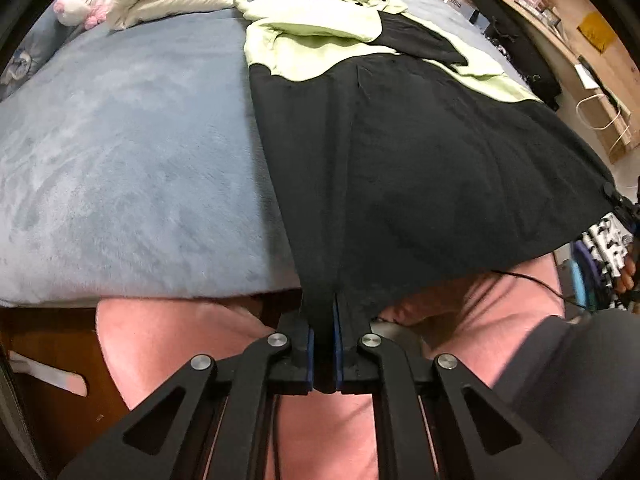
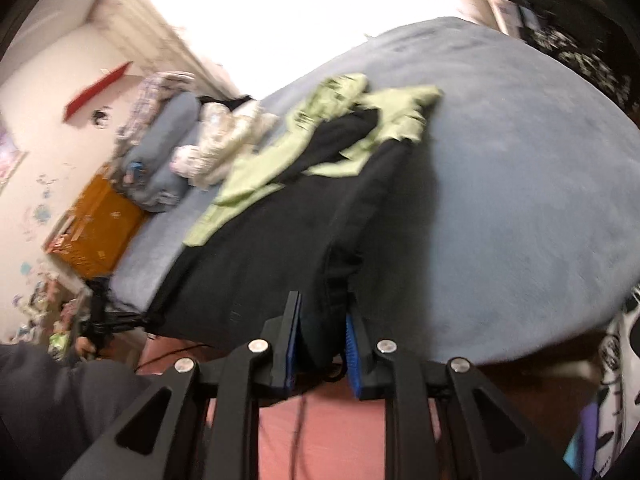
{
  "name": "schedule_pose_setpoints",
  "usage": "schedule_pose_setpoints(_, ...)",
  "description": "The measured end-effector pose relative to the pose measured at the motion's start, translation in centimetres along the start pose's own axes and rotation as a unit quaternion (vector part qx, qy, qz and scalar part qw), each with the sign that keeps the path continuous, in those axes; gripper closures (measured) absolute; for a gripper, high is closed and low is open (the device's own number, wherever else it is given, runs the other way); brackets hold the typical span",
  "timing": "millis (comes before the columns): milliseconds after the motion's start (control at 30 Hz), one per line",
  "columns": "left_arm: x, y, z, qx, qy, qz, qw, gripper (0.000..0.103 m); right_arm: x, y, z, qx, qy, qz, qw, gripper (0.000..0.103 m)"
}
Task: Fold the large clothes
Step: 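Lift the black hem and fold it toward the hood with both grippers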
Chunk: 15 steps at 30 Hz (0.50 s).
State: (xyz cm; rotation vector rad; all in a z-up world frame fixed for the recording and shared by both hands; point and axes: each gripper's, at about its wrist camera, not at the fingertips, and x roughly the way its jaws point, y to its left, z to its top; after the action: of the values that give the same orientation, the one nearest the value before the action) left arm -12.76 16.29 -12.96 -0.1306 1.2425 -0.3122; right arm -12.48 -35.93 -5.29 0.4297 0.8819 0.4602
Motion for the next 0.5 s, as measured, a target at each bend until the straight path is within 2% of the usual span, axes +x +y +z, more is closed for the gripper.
schedule_pose_setpoints(100, -1.5, 1.0, 1.2, -0.049, -0.020, -0.067, 0.9964, 0.099, 0.1, -0.2, 1.2, 0.034, -0.024, 0.038, 0.998, 0.084)
schedule_pose_setpoints(200, -4.4, 0.7, 3.4, -0.060, -0.073, -0.101, 0.9903, 0.100, -0.2, -0.3, 3.5, 0.052, -0.055, 0.064, 0.995, 0.084)
schedule_pose_setpoints(267, -6.4, 0.4, 5.7, -0.067, -0.116, -0.111, 0.9846, 0.100, -0.2, 0.2, 5.9, 0.049, -0.080, 0.072, 0.993, 0.084)
schedule_pose_setpoints(400, -10.7, 1.3, 11.3, -0.103, -0.211, -0.134, 0.9627, 0.100, -0.5, 1.3, 12.0, 0.036, -0.136, 0.075, 0.987, 0.084)
schedule_pose_setpoints(500, -12.3, 3.0, 16.0, -0.127, -0.249, -0.123, 0.9521, 0.100, -0.4, 0.6, 16.8, 0.057, -0.182, 0.068, 0.979, 0.084)
